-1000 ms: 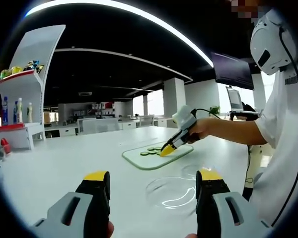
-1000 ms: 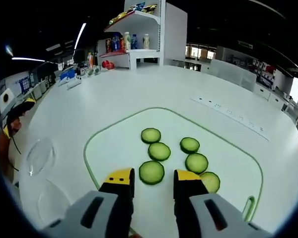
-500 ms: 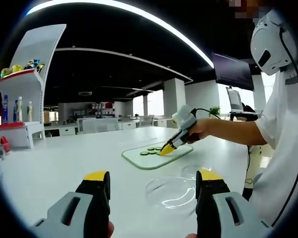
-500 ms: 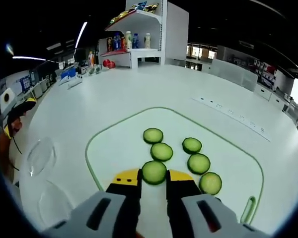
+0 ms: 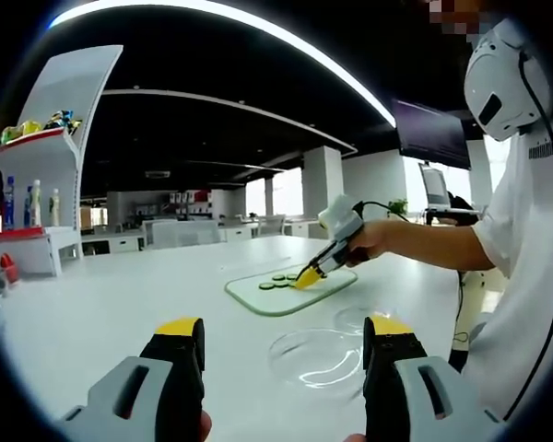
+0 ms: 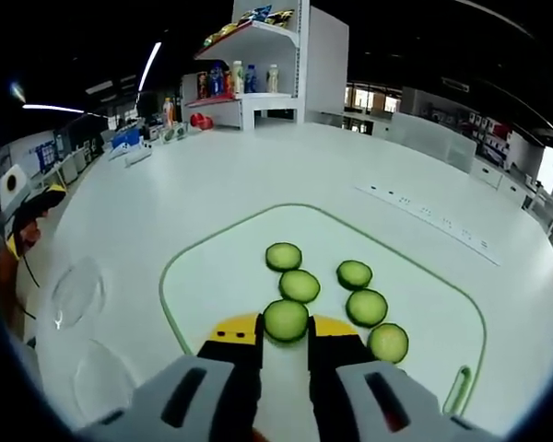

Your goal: Open the petri dish lid, add cucumber slices into the petri dish, and close the lid

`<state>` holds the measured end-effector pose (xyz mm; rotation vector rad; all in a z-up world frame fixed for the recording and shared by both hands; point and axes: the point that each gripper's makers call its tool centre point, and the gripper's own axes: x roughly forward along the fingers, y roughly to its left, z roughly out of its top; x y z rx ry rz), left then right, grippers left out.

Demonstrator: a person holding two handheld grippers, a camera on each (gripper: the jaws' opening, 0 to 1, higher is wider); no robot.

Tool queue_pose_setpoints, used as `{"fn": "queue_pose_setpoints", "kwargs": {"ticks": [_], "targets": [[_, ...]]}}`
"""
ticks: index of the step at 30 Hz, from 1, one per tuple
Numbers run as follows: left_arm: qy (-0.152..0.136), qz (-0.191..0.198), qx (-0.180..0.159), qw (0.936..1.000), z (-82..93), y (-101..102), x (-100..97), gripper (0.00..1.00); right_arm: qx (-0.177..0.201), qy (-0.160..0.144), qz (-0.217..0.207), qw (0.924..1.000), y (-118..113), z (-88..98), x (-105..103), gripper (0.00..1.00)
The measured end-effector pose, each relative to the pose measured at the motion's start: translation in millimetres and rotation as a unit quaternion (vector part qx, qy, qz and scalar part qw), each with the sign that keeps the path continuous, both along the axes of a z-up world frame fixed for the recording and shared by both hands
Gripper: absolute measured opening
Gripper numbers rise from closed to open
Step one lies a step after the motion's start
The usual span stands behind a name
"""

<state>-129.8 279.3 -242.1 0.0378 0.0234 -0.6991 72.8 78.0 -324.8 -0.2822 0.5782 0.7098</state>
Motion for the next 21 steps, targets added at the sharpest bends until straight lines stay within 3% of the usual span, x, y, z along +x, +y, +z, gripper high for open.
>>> {"fn": "queue_pose_setpoints", "kwargs": {"ticks": [21], "targets": [[-0.002, -0.009, 0.003, 1.0000, 0.5, -5.7, -2.8, 0.70, 0.010, -0.021, 0.008, 0.9997, -3.6, 27.1, -9.7, 0.19]]}}
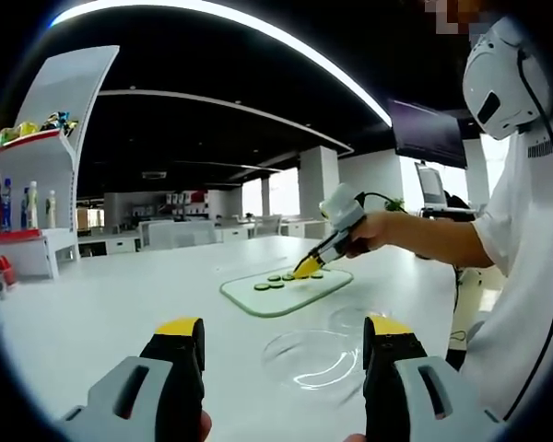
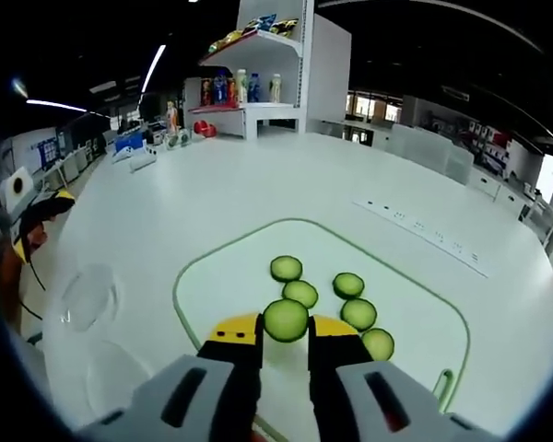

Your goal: Open the petri dish lid, add cucumber slices into the petri dish, and close the lid

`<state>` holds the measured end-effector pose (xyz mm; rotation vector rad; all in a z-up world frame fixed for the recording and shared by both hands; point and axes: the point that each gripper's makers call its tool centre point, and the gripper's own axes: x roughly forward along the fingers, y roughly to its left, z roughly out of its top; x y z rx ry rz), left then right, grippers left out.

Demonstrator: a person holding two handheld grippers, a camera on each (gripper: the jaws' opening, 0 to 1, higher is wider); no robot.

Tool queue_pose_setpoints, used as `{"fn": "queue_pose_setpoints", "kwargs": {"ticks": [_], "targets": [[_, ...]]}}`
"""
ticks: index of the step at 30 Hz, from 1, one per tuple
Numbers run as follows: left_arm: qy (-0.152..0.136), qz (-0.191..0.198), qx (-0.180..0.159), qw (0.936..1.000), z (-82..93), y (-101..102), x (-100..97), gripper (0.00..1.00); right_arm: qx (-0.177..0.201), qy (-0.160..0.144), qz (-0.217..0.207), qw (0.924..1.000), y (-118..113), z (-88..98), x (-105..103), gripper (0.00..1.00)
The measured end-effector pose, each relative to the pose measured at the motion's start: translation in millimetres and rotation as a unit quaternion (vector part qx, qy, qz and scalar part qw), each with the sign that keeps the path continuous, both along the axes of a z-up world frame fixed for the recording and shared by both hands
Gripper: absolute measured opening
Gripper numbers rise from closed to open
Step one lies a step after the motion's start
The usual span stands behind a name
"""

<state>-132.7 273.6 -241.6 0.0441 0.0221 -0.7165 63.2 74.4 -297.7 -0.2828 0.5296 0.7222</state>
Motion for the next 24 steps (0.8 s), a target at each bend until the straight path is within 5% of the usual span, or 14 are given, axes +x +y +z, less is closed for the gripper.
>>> {"fn": "queue_pose_setpoints", "kwargs": {"ticks": [9, 24], "targets": [[0.000, -0.006, 0.002, 1.0000, 0.3, -3.5, -1.9, 0.70, 0.048, 0.007, 0.007, 0.9988, 0.3, 14.2, -13.2, 0.19], [0.000, -0.021, 0.010, 0.9997, 0.3, -12.9, -6.4, 0.70, 0.062, -0.019, 0.047, 0.9968, 3.2, 47.1, -54.0, 0.19]]}}
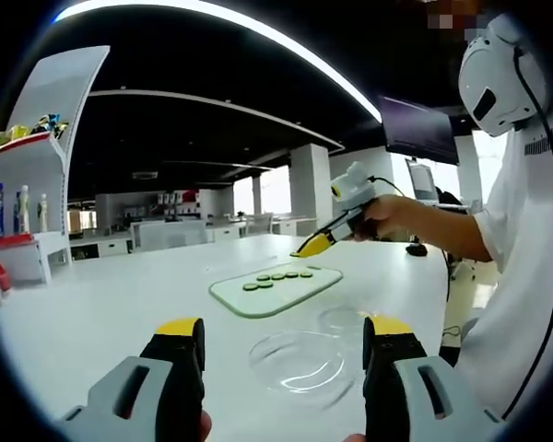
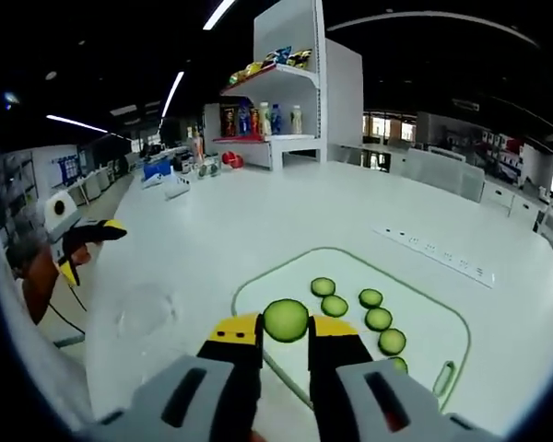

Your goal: Open the petri dish lid, add cucumber slices into the petri dish, and close the lid

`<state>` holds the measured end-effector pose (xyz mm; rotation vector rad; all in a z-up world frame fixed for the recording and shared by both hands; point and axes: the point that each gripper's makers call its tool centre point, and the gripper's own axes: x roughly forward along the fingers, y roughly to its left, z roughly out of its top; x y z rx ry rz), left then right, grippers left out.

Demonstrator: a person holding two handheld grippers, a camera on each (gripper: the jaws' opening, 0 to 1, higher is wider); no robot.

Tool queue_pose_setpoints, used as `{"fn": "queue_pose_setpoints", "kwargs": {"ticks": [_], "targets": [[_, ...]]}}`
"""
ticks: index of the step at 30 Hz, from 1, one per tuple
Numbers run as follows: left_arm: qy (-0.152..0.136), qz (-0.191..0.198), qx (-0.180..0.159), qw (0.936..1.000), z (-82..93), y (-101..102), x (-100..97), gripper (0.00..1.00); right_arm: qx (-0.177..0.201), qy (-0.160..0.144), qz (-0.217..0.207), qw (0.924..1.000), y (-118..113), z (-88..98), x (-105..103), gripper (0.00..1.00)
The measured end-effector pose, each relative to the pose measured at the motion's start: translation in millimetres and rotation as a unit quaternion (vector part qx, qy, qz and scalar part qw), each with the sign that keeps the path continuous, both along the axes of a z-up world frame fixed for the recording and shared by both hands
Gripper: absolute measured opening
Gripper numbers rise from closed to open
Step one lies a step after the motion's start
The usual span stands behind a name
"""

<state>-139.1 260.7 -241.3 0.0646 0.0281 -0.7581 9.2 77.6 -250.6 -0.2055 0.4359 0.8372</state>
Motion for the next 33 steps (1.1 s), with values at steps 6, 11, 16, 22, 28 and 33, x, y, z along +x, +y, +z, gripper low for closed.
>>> {"fn": "queue_pose_setpoints", "kwargs": {"ticks": [6, 11, 16, 22, 28, 33], "targets": [[0.005, -0.013, 0.006, 0.9999, -2.4, -5.1, -3.8, 0.70, -0.012, -0.007, 0.016, 0.9998, -2.9, 0.0, -19.7, 0.19], [0.008, -0.017, 0.008, 0.9998, -4.2, -7.6, -5.1, 0.70, -0.017, 0.000, 0.037, 0.9992, -0.5, -5.5, -40.9, 0.19], [0.008, -0.018, 0.007, 0.9998, -3.7, -8.6, -3.9, 0.70, -0.003, 0.011, 0.053, 0.9985, 4.6, -5.3, -55.4, 0.19], [0.008, -0.024, 0.007, 0.9997, -3.7, -12.9, -3.7, 0.70, 0.005, 0.016, 0.062, 0.9979, 8.0, -6.3, -65.4, 0.19], [0.010, -0.024, 0.008, 0.9996, -5.5, -13.0, -3.9, 0.70, 0.002, 0.026, 0.076, 0.9968, 11.8, -12.7, -76.3, 0.19], [0.010, -0.023, 0.005, 0.9997, -5.1, -13.0, -4.3, 0.70, -0.005, 0.027, 0.092, 0.9954, 18.3, -15.1, -87.3, 0.19]]}}
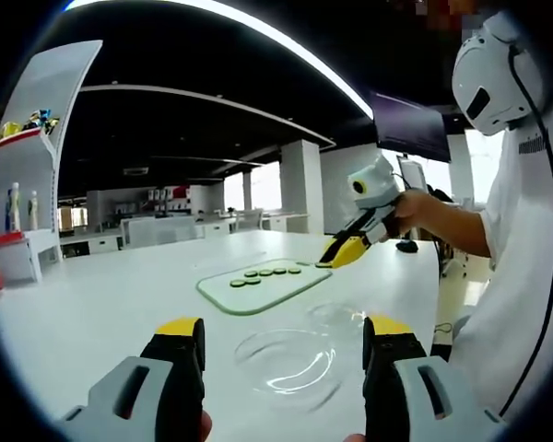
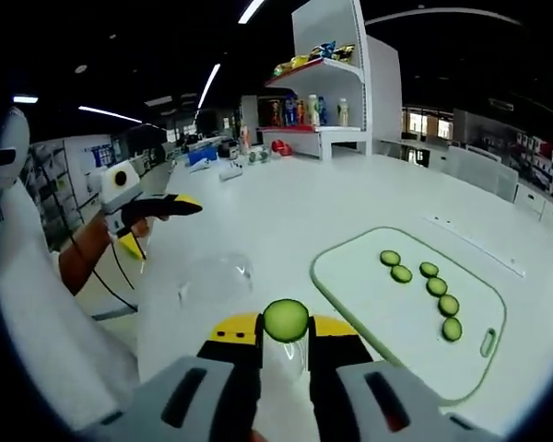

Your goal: Open the petri dish lid, add cucumber slices into the petri dish, and close the lid

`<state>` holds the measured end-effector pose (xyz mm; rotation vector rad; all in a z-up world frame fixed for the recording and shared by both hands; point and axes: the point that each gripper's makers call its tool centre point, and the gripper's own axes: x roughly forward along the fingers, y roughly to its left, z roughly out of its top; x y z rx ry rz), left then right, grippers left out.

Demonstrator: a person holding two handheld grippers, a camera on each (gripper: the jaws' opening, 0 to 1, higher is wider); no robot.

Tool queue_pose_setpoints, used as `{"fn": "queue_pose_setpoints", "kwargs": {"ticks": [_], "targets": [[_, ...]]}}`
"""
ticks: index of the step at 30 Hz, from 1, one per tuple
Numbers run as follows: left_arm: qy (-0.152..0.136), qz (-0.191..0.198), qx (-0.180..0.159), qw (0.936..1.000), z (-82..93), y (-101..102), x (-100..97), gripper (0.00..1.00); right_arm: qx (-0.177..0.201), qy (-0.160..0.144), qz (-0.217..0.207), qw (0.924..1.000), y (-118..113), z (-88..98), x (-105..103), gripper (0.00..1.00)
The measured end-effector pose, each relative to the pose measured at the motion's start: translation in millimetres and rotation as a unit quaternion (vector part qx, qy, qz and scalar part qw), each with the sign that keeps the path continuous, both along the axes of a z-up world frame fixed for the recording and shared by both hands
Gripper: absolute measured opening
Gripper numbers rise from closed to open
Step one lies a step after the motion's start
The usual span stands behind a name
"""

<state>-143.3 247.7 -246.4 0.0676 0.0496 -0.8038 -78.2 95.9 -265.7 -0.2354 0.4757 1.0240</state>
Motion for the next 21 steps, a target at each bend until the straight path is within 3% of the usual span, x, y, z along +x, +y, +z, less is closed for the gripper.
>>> {"fn": "queue_pose_setpoints", "kwargs": {"ticks": [9, 21], "targets": [[0.001, -0.001, -0.003, 1.0000, -1.0, -0.8, -1.0, 0.70, -0.015, 0.000, 0.030, 0.9995, 12.9, -5.4, -17.9, 0.19], [0.004, -0.003, -0.006, 1.0000, -4.8, -0.3, -3.9, 0.70, -0.050, 0.010, 0.052, 0.9973, 19.4, -29.3, -30.2, 0.19]]}}
